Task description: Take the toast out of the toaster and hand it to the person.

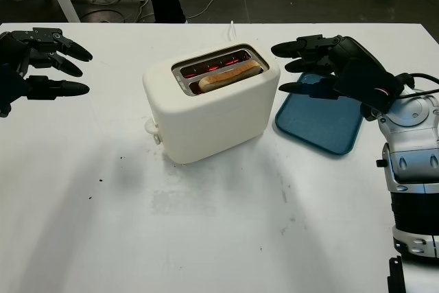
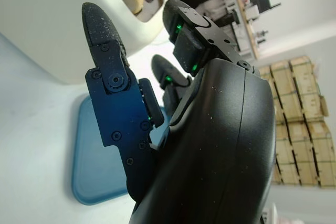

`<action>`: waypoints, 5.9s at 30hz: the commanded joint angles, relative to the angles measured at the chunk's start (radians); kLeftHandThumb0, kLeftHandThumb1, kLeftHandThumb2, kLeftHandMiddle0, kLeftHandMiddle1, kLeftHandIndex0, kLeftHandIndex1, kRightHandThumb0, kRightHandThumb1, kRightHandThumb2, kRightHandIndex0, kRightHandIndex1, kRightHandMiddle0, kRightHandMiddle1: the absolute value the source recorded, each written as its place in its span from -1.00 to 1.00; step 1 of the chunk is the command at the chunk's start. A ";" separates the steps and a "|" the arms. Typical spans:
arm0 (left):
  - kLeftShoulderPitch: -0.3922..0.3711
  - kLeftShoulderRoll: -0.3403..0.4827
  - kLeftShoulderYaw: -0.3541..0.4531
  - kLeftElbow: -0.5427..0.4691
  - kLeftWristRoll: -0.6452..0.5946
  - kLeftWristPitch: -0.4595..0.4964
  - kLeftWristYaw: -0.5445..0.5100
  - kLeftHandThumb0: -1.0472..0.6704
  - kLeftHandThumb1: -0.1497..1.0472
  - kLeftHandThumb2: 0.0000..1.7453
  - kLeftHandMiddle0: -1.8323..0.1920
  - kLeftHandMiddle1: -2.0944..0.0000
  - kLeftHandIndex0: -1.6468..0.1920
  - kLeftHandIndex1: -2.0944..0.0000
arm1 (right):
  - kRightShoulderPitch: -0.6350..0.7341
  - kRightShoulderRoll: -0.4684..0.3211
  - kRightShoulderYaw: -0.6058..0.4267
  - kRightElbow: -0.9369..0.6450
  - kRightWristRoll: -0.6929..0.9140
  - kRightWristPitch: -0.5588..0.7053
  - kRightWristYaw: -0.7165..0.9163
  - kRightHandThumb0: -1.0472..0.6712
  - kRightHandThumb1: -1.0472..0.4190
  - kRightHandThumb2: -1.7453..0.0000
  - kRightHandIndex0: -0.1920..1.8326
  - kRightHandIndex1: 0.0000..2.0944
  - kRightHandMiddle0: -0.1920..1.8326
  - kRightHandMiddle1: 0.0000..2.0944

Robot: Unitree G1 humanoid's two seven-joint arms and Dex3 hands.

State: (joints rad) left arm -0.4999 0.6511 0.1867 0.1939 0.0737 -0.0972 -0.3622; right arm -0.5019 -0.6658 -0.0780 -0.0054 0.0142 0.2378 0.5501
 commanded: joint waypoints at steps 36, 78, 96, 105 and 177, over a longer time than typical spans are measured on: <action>-0.002 0.002 0.004 -0.012 -0.013 0.010 0.003 -1.00 0.27 -1.00 0.08 0.15 -0.04 0.30 | -0.005 0.001 -0.002 -0.003 0.018 -0.005 0.002 -0.41 -0.70 1.00 -0.43 -0.53 -0.20 -1.00; 0.001 0.003 0.002 -0.008 -0.002 0.000 0.014 -1.00 0.30 -0.99 0.08 0.13 -0.04 0.27 | -0.001 0.005 0.001 -0.011 -0.001 0.004 -0.002 -0.40 -0.70 1.00 -0.42 -0.54 -0.20 -1.00; -0.005 0.003 0.002 -0.006 -0.011 0.003 0.005 -1.00 0.27 -1.00 0.07 0.15 -0.04 0.28 | -0.007 0.005 0.000 -0.009 0.012 0.010 0.003 -0.41 -0.71 1.00 -0.43 -0.55 -0.21 -1.00; -0.006 -0.001 0.002 -0.004 -0.010 -0.003 0.010 -1.00 0.26 -1.00 0.07 0.14 -0.05 0.28 | -0.009 0.009 -0.002 -0.004 0.016 0.010 -0.001 -0.41 -0.70 1.00 -0.43 -0.54 -0.21 -1.00; -0.001 0.000 0.003 -0.011 -0.008 0.008 0.012 -1.00 0.28 -1.00 0.07 0.14 -0.04 0.28 | 0.000 0.004 0.002 -0.013 0.001 -0.002 0.000 -0.42 -0.71 1.00 -0.45 -0.49 -0.20 -1.00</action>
State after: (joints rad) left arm -0.4999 0.6510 0.1867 0.1883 0.0738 -0.0974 -0.3586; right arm -0.5022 -0.6616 -0.0772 -0.0076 0.0165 0.2351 0.5503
